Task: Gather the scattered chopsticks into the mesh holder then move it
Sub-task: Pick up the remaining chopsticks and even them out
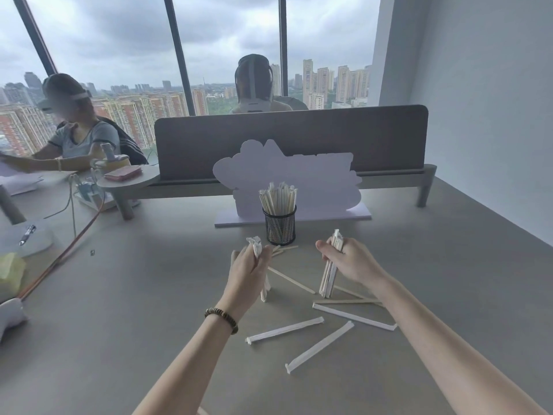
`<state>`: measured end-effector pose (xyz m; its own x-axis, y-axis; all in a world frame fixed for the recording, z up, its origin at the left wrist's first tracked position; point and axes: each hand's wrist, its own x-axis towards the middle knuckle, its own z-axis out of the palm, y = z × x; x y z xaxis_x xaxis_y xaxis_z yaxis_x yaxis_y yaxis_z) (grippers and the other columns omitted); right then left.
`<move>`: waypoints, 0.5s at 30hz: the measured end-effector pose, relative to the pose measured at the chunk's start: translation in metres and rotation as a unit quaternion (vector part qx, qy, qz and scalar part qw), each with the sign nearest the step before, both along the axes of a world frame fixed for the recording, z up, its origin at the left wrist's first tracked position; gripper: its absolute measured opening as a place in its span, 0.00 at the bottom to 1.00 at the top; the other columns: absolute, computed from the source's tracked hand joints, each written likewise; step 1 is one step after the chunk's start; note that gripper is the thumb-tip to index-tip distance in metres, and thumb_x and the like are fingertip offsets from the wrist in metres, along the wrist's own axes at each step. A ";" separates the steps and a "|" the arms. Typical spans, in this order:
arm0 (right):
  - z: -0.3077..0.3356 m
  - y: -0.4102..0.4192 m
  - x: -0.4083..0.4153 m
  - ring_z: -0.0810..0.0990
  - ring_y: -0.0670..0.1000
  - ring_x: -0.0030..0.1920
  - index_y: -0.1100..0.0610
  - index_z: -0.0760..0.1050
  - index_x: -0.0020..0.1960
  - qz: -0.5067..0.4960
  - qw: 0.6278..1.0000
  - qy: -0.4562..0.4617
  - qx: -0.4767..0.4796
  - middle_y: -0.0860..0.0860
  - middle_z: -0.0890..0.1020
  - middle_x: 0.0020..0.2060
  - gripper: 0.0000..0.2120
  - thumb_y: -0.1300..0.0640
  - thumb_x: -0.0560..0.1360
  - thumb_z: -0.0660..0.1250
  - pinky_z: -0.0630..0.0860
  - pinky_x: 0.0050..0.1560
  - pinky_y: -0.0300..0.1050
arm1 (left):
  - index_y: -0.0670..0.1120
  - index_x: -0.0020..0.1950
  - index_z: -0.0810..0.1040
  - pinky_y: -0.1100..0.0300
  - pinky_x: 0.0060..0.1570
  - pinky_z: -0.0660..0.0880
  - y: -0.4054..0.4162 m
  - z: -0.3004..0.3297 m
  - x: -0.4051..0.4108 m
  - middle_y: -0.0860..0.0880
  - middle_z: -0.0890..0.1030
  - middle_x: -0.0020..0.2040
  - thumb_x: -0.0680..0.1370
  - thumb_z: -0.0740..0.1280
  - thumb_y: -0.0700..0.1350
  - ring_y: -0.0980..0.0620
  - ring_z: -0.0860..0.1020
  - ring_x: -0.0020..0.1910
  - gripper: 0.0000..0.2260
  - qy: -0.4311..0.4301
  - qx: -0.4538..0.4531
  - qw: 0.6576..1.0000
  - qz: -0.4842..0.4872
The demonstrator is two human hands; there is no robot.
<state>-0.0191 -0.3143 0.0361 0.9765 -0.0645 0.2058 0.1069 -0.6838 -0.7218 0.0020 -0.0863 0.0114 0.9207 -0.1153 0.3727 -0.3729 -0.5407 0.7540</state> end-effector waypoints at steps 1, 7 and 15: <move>0.000 -0.001 -0.001 0.75 0.46 0.29 0.55 0.76 0.35 0.000 1.000 0.005 0.007 0.47 0.76 0.27 0.20 0.46 0.81 0.64 0.71 0.38 0.42 | 0.49 0.34 0.63 0.52 0.50 0.64 0.002 0.000 0.001 0.48 0.70 0.36 0.83 0.56 0.51 0.62 0.67 0.41 0.18 -0.017 0.021 1.000 0.006; 0.007 -0.007 -0.001 0.81 0.51 0.25 0.57 0.78 0.40 0.022 0.998 0.058 0.023 0.54 0.81 0.26 0.11 0.51 0.77 0.71 0.78 0.29 0.39 | 0.44 0.35 0.66 0.59 0.41 0.62 0.009 0.002 -0.004 0.49 0.71 0.40 0.83 0.60 0.48 0.54 0.70 0.40 0.17 -0.016 0.030 0.999 -0.002; 0.018 -0.011 -0.007 0.82 0.51 0.34 0.69 0.78 0.48 0.112 0.981 0.120 0.099 0.59 0.80 0.35 0.05 0.67 0.76 0.71 0.85 0.41 0.50 | 0.42 0.44 0.79 0.65 0.28 0.69 0.013 0.012 -0.002 0.59 0.79 0.26 0.81 0.64 0.47 0.60 0.71 0.20 0.10 0.076 0.023 0.996 -0.040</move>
<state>-0.0258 -0.3249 0.0541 0.9895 0.1424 -0.0261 0.0502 -0.5066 -0.8607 -0.0003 -0.0734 0.0230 0.9534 -0.2032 0.2231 -0.2996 -0.5488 0.7804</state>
